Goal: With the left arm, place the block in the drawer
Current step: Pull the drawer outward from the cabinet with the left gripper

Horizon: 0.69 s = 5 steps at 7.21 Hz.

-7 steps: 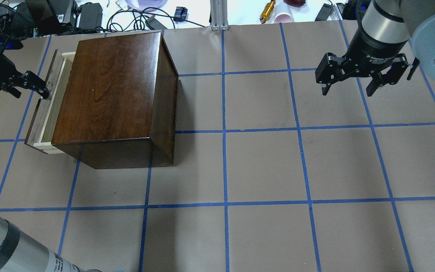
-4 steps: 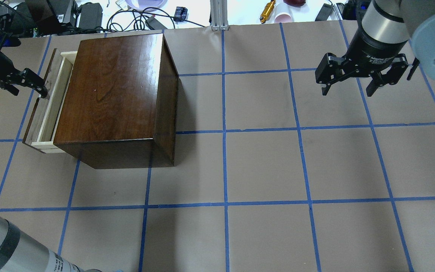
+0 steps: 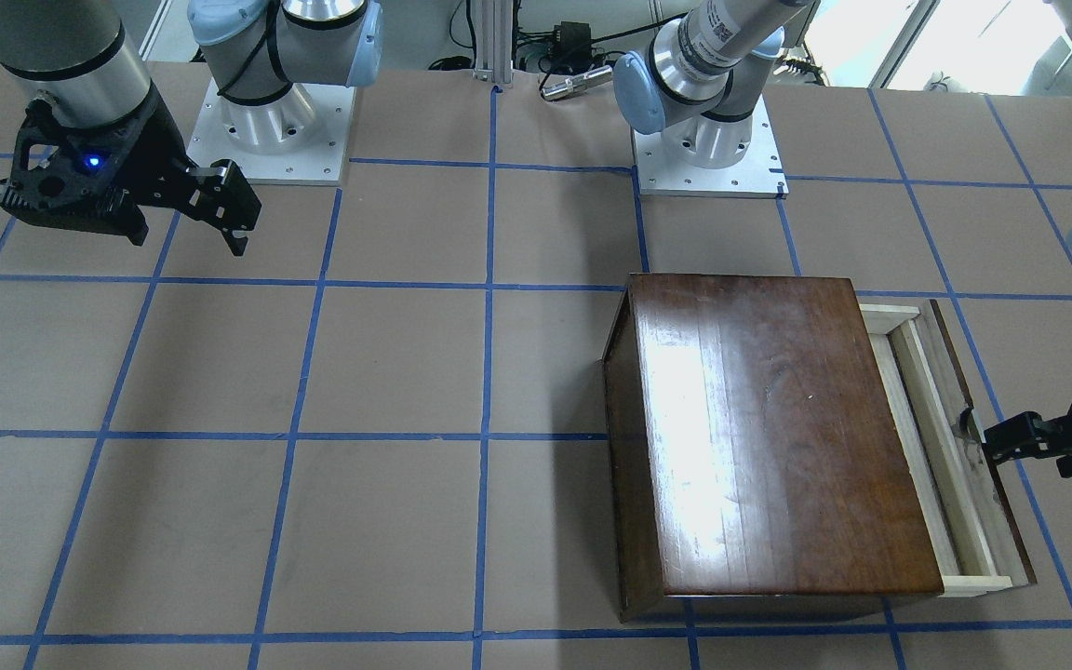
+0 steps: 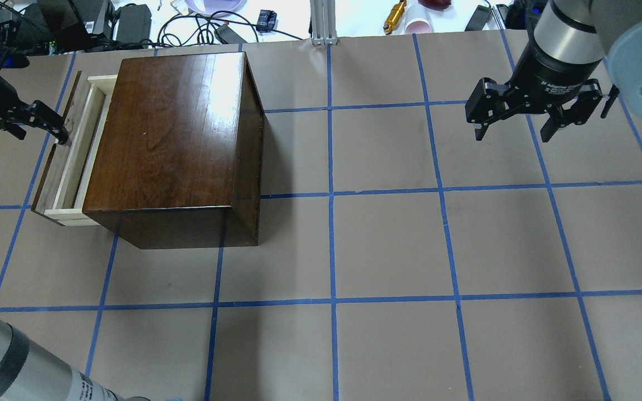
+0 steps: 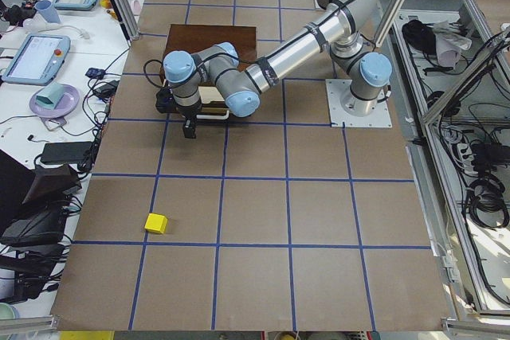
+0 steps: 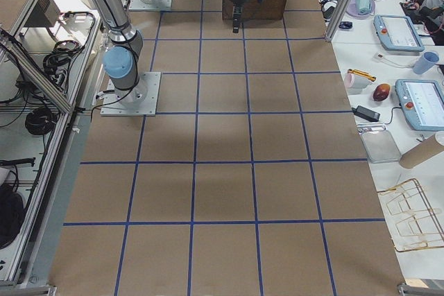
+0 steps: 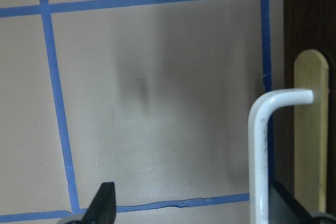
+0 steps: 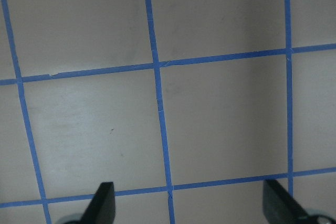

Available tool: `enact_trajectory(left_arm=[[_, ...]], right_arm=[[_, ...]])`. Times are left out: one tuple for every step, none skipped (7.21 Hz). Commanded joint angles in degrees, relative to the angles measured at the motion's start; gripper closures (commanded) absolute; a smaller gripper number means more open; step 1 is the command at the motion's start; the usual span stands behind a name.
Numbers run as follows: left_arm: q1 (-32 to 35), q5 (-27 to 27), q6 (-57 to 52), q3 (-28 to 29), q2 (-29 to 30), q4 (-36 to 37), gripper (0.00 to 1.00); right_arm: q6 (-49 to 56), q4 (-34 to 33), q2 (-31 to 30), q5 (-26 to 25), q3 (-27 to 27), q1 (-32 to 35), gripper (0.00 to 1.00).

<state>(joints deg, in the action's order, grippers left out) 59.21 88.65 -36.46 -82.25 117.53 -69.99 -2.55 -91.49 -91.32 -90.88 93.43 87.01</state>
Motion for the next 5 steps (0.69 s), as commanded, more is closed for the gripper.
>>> enact_trajectory(left_arm=[[-0.23,0.91,-0.71,0.07,0.07,0.03,0.00],[-0.32,0.91,-0.80,0.07,0.07,0.11,0.00],[-0.32,1.35,-1.50,0.50,0.15,0.11,0.00],[-0.32,2.14,-1.68,0.94,0.24,0.11,0.00],[-0.32,2.14,-2.55,1.12,0.33,0.11,0.00]], right_arm=[[0.00,0.00,0.00,0.00,0.00,0.00,0.00],[0.00,0.00,0.00,0.00,0.00,0.00,0.00],[0.00,0.00,0.00,0.00,0.09,0.00,0.00],[0.00,0.00,0.00,0.00,0.00,0.00,0.00],[0.00,0.00,0.00,0.00,0.00,0.00,0.00]])
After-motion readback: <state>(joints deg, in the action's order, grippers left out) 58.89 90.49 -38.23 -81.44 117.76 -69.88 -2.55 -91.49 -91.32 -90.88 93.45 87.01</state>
